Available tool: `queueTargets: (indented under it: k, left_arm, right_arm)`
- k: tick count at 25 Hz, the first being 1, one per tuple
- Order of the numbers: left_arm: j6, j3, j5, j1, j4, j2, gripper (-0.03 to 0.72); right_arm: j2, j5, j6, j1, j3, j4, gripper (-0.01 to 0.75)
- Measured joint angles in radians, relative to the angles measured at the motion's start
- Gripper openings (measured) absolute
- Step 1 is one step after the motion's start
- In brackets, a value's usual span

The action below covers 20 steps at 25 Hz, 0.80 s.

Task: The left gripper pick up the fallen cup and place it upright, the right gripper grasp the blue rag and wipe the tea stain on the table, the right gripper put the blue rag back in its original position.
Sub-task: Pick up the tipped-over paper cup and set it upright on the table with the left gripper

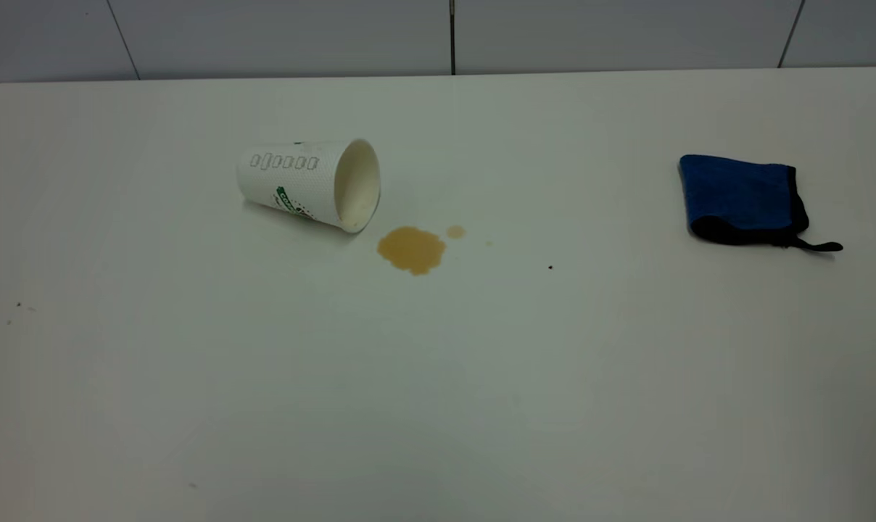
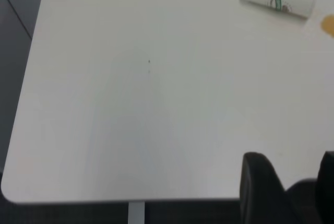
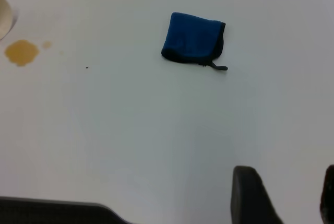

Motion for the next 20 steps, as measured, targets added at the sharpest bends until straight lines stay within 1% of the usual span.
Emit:
queueTargets:
  k: [5,7,9,13,18,20]
  left_arm:
    - [0.000,-0.038,-0.198,0.000,-0.027,0.212,0.505]
    - [0.015,-0.038,-0.259,0.000,-0.028,0.324,0.544]
    - [0.046,-0.038,-0.323,0.000,-0.028,0.462,0.560]
    - [0.130,-0.069,-0.439,0.000,-0.028,0.754,0.564]
    - [0.142,-0.174,-0.554,-0.004,-0.030,1.110,0.564]
    - [0.144,-0.230,-0.581,-0.033,-0.030,1.252,0.564]
  right_arm:
    - [0.000,0.000,0.000,0.000,0.000,0.000,0.364]
    - [0.000,0.000,0.000,0.000,0.000,0.000,0.364]
    - [0.000,0.000,0.000,0.000,0.000,0.000,0.364]
    - [0.000,0.000,0.000,0.000,0.000,0.000,0.364]
    - [0.000,0.000,0.000,0.000,0.000,0.000,0.364]
    - [0.000,0.000,0.000,0.000,0.000,0.000,0.364]
